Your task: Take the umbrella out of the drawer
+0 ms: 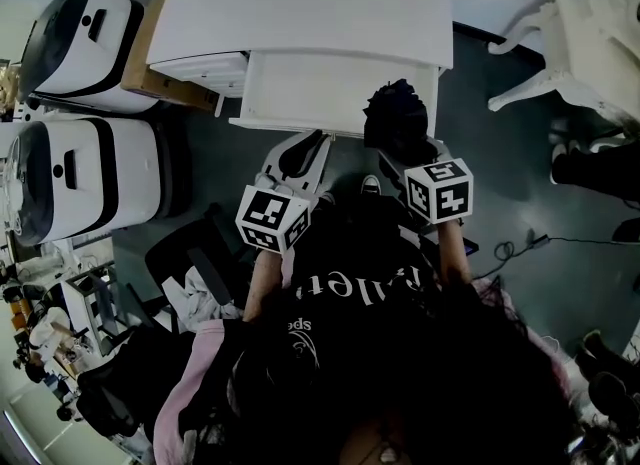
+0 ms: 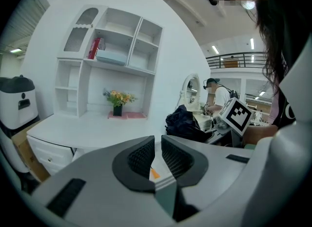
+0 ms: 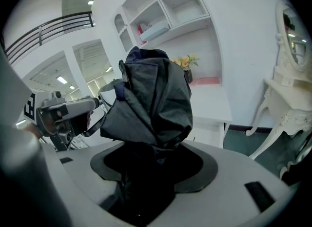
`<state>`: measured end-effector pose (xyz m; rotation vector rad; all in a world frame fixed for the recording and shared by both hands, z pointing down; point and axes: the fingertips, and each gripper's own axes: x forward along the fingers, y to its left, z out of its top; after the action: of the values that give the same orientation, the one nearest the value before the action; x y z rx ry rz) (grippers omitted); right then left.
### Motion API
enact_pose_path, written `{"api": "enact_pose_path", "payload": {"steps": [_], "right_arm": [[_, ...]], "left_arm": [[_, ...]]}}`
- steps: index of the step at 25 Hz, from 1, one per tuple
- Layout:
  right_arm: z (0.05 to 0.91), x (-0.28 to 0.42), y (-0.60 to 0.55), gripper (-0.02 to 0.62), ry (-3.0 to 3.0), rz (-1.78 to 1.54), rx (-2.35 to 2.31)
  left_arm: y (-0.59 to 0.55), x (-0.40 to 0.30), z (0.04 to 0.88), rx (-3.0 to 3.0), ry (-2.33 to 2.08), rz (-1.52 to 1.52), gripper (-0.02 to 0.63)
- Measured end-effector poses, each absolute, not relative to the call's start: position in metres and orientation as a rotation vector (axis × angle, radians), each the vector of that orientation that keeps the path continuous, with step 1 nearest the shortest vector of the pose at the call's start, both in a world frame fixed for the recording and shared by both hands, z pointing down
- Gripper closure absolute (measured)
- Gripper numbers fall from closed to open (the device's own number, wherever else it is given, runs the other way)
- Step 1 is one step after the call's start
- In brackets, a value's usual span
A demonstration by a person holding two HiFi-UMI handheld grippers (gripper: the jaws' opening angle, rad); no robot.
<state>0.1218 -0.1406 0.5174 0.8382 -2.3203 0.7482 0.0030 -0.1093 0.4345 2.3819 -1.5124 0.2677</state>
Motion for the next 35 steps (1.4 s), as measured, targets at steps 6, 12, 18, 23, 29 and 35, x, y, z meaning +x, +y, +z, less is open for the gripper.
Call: {"api": "enact_pose_path", "payload": {"steps": [6, 12, 18, 23, 29, 35], "right_arm": [[0.507, 0.097, -0.118, 0.319, -2.335, 0.780, 0.891], [0.498, 0.066, -0.070, 0.319, -2.328, 0.837, 0.987], [0.491, 0.042, -0.015, 0.319, -2.322, 0.880, 1.087], [0.486, 0.028, 0.029, 0.319, -2.312, 0.897, 1.128], [0.485, 0.023, 0.058, 0.321, -2.285, 0.884, 1.146], [0.480, 0.029, 0.070, 0.321, -2.291, 0.887, 1.156]], "left_arm": [[-0.086, -0.013, 0.426, 2.443, -1.468, 0.255, 0.566], [-0.033, -0.047, 0.427, 2.493, -1.402, 0.269, 0.566], [0.017, -0.078, 0.430, 2.523, -1.345, 0.254, 0.566], [0.053, -0.094, 0.438, 2.533, -1.300, 0.235, 0.566], [0.076, -0.097, 0.439, 2.538, -1.267, 0.194, 0.566], [0.081, -0.085, 0.435, 2.561, -1.248, 0.172, 0.566]]}}
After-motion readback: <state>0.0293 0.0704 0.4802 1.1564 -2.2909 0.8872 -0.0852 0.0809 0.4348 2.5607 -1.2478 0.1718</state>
